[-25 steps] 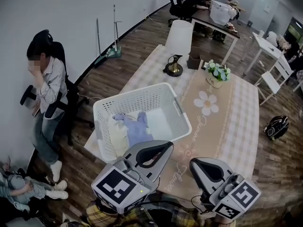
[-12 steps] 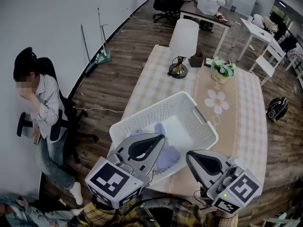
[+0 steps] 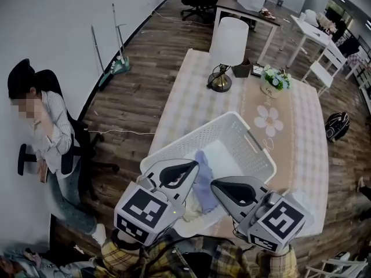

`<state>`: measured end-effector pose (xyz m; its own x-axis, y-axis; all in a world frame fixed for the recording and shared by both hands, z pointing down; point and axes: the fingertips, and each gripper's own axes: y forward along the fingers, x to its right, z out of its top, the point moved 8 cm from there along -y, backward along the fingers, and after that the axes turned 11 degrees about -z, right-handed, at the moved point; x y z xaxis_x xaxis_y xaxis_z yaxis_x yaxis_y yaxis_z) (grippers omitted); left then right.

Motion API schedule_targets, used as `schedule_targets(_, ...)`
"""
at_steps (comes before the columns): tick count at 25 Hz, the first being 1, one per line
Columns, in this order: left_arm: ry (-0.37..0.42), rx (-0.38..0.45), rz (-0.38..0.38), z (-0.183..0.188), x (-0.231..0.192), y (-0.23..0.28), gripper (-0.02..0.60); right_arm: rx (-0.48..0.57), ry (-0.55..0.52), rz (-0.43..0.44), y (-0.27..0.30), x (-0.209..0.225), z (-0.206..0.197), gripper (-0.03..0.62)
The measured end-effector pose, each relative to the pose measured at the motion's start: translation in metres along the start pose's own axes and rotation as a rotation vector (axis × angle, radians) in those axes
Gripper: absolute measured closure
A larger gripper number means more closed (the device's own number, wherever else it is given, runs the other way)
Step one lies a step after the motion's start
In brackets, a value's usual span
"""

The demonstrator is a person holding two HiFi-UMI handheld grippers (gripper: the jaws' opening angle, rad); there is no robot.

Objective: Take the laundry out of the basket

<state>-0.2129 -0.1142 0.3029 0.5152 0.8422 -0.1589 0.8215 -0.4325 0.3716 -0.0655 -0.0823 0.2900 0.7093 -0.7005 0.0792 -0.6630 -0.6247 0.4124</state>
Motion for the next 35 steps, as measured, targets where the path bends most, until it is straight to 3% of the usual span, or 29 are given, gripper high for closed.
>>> schedule_targets(4, -0.018, -0.069, 0.014, -0.011, -0.013, 0.011, 0.555, -0.076, -0.055, 0.052, 0.023, 0.002, -0.005, 0.58)
schedule_targets(9, -0.046, -0.098, 0.009, -0.016, -0.025, 0.023, 0.555, -0.137, -0.099, 0.109, 0.042, 0.007, -0.011, 0.58)
schedule_targets(21, -0.055, -0.186, -0.045, -0.033, -0.052, 0.077, 0.551, -0.313, -0.157, 0.16, 0.078, 0.04, -0.043, 0.563)
schedule_targets(30, -0.153, -0.288, -0.072, -0.06, -0.07, 0.11, 0.54, -0.429, -0.153, 0.204, 0.099, 0.063, -0.063, 0.554)
schedule_targets(35, -0.148, -0.36, -0.087, -0.075, -0.077, 0.123, 0.522, -0.477, -0.141, 0.252, 0.109, 0.07, -0.074, 0.512)
